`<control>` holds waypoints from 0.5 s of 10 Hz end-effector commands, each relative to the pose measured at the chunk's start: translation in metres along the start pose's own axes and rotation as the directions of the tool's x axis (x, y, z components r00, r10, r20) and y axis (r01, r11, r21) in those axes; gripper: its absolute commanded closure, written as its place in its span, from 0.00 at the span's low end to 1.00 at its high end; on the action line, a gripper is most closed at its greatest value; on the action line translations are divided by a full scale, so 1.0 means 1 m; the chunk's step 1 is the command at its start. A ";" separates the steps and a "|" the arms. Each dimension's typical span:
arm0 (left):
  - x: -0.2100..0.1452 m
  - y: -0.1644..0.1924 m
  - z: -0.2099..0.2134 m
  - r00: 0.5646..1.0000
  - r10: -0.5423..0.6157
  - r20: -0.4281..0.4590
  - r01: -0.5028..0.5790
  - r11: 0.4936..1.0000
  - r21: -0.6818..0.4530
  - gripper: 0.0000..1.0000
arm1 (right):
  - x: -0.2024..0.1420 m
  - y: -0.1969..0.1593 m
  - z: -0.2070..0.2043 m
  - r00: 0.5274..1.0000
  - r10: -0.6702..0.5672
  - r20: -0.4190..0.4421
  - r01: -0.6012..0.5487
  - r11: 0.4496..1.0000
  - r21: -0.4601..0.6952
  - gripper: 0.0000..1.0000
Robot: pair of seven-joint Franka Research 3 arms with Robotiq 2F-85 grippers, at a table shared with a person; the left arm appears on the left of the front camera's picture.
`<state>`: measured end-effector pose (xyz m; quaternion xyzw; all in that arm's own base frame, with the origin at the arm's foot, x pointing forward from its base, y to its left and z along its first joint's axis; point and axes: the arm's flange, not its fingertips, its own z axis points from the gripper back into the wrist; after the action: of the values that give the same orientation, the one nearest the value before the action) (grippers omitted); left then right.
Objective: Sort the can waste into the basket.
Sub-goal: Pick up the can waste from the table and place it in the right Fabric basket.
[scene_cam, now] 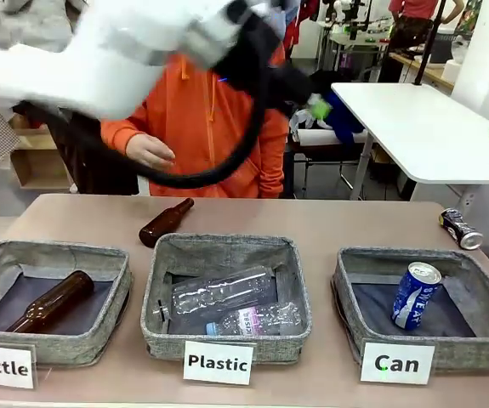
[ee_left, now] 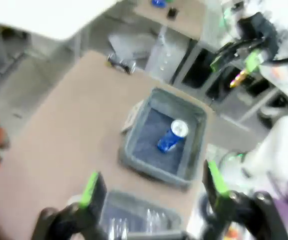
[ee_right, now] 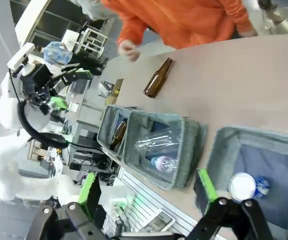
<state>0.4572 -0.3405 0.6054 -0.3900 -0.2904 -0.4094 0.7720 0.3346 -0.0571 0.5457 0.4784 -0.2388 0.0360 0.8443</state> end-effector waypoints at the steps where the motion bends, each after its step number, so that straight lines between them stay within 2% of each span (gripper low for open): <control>1: -0.095 0.009 0.079 0.954 0.282 0.098 -0.278 0.959 -0.049 0.00 | 0.012 0.004 -0.057 0.994 -0.108 -0.023 0.110 0.990 0.088 0.00; 2: -0.134 0.032 0.106 0.896 0.405 0.183 -0.396 0.914 -0.086 0.00 | 0.012 0.001 -0.083 0.977 -0.202 -0.072 0.210 0.967 0.142 0.00; 3: -0.175 0.053 0.130 0.845 0.478 0.240 -0.456 0.878 -0.143 0.00 | 0.012 -0.006 -0.105 0.940 -0.318 -0.122 0.337 0.922 0.190 0.00; 4: -0.218 0.072 0.145 0.800 0.558 0.219 -0.526 0.829 -0.188 0.00 | 0.011 -0.012 -0.119 0.909 -0.388 -0.155 0.414 0.886 0.210 0.00; 5: -0.259 0.086 0.150 0.780 0.610 0.140 -0.576 0.787 -0.220 0.00 | 0.013 -0.016 -0.125 0.899 -0.410 -0.157 0.434 0.881 0.186 0.00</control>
<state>0.3872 -0.0891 0.4712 -0.5564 -0.2228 -0.1223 0.7911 0.3907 0.0379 0.4737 0.6012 -0.0834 -0.0626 0.7922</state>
